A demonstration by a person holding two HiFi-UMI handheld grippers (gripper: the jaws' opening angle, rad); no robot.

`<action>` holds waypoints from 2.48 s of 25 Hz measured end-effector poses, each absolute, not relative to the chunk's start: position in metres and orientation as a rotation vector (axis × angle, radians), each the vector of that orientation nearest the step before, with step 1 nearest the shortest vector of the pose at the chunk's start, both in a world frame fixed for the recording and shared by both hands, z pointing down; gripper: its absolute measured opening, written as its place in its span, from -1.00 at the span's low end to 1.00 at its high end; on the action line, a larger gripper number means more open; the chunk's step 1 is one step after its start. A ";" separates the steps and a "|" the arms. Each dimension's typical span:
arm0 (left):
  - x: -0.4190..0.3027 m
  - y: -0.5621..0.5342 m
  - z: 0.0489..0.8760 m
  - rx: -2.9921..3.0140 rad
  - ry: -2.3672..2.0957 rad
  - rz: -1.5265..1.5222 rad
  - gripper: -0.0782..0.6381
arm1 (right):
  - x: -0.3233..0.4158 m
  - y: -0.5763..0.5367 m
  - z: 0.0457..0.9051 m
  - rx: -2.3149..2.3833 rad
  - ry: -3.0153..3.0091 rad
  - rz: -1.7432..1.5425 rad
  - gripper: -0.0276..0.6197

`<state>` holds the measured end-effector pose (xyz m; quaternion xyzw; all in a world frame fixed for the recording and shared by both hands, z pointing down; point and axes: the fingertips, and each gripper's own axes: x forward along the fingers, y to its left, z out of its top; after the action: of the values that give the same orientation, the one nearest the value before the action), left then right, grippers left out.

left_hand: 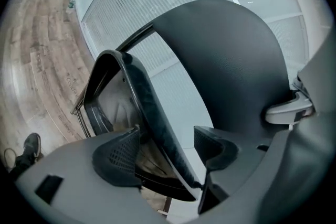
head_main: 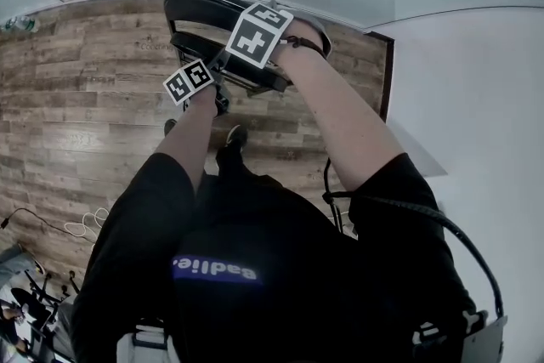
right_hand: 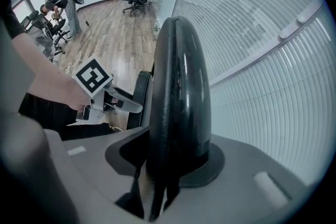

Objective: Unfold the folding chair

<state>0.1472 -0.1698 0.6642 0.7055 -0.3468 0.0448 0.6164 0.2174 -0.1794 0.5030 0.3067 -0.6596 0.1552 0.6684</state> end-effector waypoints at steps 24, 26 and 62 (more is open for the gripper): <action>0.145 -0.160 0.699 1.567 -0.867 -0.002 -0.02 | 0.200 -0.149 0.505 0.628 -1.577 0.331 -0.56; 0.142 -0.155 0.697 1.574 -0.871 -0.020 -0.06 | 0.198 -0.146 0.504 0.616 -1.590 0.328 -0.58; 0.016 -0.041 0.772 1.534 -0.635 0.013 -0.30 | 0.206 -0.160 0.557 0.493 -1.710 0.513 -0.62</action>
<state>0.0155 -0.0412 0.7720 0.6819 -0.2822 0.0058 0.6748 0.2061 -0.1601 0.5567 0.2127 -0.7378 0.2213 0.6012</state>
